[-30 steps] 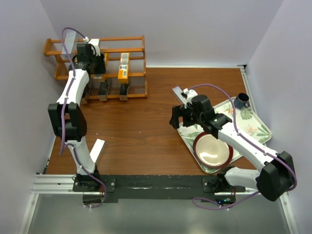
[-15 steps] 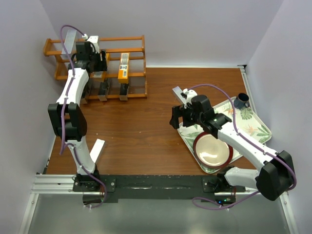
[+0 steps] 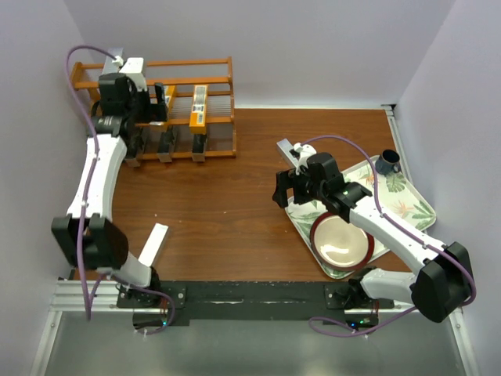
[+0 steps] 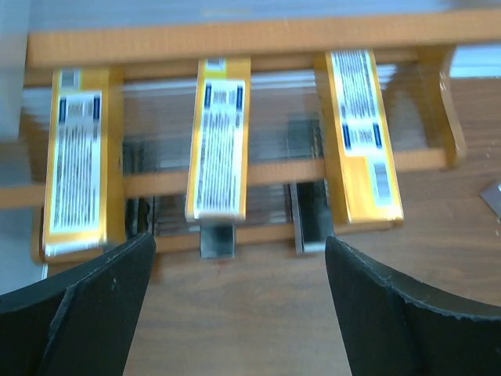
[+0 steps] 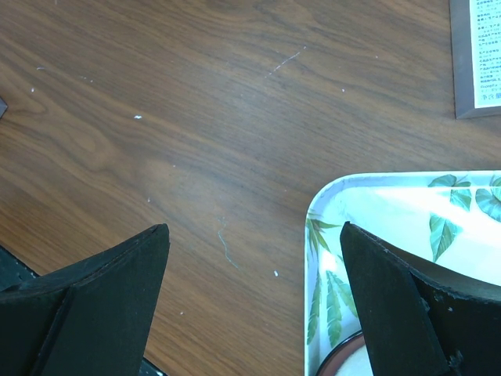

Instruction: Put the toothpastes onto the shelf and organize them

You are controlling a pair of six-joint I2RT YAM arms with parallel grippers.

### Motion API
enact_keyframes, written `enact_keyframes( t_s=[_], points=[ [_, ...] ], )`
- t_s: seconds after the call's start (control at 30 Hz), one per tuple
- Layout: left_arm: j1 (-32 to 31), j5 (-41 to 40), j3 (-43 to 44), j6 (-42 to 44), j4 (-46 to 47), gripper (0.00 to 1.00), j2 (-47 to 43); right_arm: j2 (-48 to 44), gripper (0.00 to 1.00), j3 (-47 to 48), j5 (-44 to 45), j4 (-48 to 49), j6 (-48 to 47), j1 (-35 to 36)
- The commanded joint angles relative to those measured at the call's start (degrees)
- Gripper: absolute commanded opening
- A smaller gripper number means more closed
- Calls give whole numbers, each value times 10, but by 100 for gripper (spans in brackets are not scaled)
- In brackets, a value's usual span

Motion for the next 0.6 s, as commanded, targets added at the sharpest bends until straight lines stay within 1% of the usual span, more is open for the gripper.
enact_keyframes(
  t_s=[0.0, 0.03, 0.1, 0.2, 0.3, 0.43, 0.57],
  points=[
    [2, 10, -110, 15, -47, 95, -81, -4, 95, 13, -2, 11, -8, 1],
    [1, 8, -152, 19, -53, 96, -93, -4, 95, 13, -4, 12, -8, 1],
    [-1, -8, -208, 27, -71, 96, -124, -3, 95, 13, -8, 13, -8, 1],
    [-7, -27, -270, 35, -77, 97, -162, -8, 95, 13, -9, 12, -7, 1],
    [-14, -41, -306, 58, -85, 98, -189, -10, 95, 12, -12, 12, -7, 1],
    [-62, -124, -349, 74, -92, 99, -218, -8, 95, 9, -26, 21, -4, 2],
    [-74, -135, -376, 77, -100, 99, -239, 3, 95, 5, -60, 36, -2, 2]
  ],
)
